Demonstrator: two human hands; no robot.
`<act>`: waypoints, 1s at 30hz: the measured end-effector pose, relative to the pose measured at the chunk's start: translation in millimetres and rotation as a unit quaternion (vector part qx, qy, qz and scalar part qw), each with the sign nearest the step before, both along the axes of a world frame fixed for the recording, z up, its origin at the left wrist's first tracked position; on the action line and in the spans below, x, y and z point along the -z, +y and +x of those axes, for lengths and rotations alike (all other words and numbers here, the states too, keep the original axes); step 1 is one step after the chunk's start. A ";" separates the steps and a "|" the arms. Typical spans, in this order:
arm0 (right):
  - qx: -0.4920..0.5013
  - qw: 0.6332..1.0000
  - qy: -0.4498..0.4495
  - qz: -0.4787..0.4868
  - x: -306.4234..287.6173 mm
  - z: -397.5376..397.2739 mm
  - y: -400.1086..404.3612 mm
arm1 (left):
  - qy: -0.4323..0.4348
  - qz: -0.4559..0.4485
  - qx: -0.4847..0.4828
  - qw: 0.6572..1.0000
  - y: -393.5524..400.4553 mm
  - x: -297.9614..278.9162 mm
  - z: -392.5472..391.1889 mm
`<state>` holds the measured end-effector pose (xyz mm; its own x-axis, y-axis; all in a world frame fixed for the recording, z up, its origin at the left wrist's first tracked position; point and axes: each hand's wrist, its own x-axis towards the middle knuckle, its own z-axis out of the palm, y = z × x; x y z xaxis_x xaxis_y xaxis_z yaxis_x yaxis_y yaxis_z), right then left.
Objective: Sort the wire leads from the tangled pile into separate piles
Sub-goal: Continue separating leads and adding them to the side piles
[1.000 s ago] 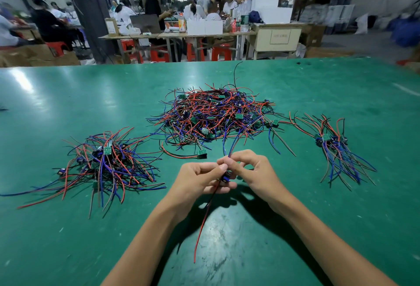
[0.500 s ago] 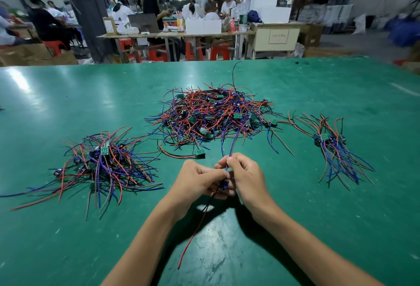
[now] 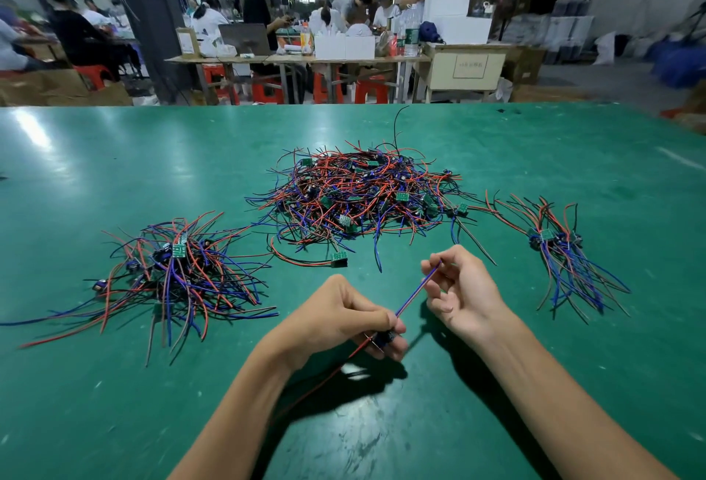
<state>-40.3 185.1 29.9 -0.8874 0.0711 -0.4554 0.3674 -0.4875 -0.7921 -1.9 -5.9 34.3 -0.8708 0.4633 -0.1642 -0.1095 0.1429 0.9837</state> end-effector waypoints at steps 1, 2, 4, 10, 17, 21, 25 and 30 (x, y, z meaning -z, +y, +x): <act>-0.016 1.000 -0.006 -0.018 -0.8 0.3 2.7 | 0.001 0.006 -0.005 1.000 -2.2 -0.8 -0.3; -0.033 0.999 0.002 -0.018 -1.8 0.8 4.2 | -0.002 0.014 -0.013 1.000 -4.2 -0.9 -1.0; -0.080 0.994 0.061 0.054 -1.0 -0.4 4.8 | -0.016 0.032 -0.040 0.999 -8.0 -0.7 -2.4; -0.217 0.929 0.239 0.180 2.6 11.5 -12.5 | -0.027 0.088 -0.068 0.993 -11.2 2.1 -7.0; -0.032 0.965 0.217 0.141 -0.6 3.5 -4.5 | 0.035 0.063 -0.120 0.990 -21.0 8.5 -13.9; 0.007 0.970 0.203 0.134 5.5 0.6 -6.0 | 0.115 -0.065 -0.180 0.975 -21.4 10.1 -17.4; 0.001 0.970 0.203 0.131 9.3 -0.8 -7.2 | 0.210 -0.184 -0.225 0.934 -22.7 13.9 -19.7; 0.008 0.970 0.205 0.129 11.8 -2.8 -6.0 | 0.256 -0.216 -0.242 0.911 -22.5 16.9 -20.0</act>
<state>-43.1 179.1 18.1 -0.9880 0.1518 -0.0296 -0.0104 -0.2558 -0.9667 -21.9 -28.4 17.3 -0.9698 -0.0063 0.2437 0.1940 0.5854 0.7872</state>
